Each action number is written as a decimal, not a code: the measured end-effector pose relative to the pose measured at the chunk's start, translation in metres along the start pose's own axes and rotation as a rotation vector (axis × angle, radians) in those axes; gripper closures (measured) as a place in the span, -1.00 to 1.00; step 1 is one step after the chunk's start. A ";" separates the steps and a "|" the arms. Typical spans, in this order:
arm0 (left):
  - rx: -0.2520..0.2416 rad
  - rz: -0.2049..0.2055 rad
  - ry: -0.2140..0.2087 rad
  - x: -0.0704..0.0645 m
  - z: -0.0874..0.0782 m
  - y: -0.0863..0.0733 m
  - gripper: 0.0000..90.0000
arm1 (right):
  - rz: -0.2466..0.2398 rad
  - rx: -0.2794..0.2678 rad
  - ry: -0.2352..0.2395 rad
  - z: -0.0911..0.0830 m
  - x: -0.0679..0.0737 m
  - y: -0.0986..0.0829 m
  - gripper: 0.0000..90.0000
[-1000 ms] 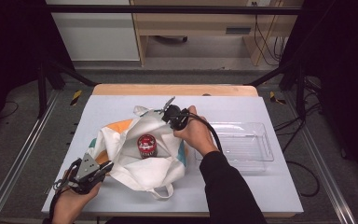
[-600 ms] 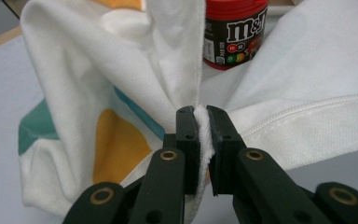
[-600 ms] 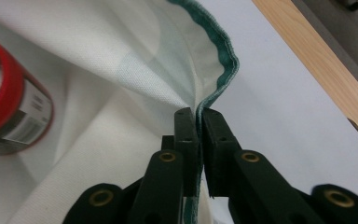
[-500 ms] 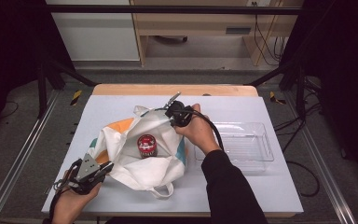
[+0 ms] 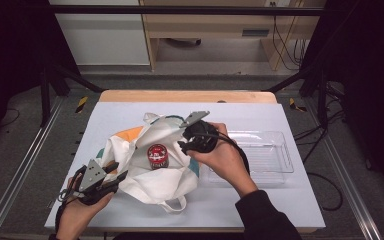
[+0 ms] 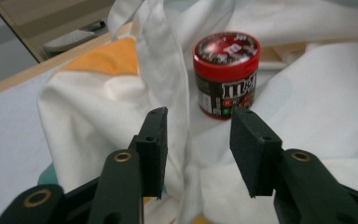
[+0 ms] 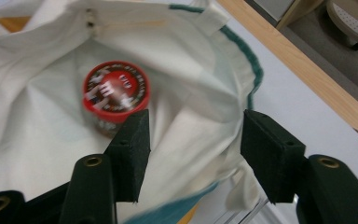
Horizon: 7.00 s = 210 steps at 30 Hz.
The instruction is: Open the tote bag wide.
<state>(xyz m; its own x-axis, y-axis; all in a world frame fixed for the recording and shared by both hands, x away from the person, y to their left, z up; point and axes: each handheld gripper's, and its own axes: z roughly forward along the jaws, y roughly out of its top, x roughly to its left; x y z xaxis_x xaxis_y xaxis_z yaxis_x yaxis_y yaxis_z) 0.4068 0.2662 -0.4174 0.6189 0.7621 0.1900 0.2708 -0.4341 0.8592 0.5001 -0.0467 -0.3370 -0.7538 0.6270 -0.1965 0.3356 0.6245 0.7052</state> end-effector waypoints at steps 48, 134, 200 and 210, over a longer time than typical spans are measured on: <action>0.120 0.027 0.030 0.050 0.064 0.053 0.79 | 0.143 0.060 -0.003 -0.019 0.065 -0.105 0.19; 0.235 -0.031 0.102 0.084 0.095 0.027 0.84 | 0.151 0.062 -0.054 0.005 0.052 -0.147 0.86; 0.077 -0.028 0.023 0.021 0.041 0.015 0.05 | -0.043 -0.006 0.062 0.041 -0.013 -0.002 0.02; 0.134 -0.082 -0.041 0.018 0.050 0.003 0.29 | -0.056 0.039 0.094 0.074 -0.020 0.009 0.02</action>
<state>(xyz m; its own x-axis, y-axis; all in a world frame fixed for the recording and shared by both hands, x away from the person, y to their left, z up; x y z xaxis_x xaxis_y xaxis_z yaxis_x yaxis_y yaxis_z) 0.4555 0.2547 -0.4351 0.6196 0.7786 0.0996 0.4158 -0.4332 0.7996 0.5604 -0.0193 -0.3770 -0.8211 0.5453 -0.1685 0.3120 0.6760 0.6675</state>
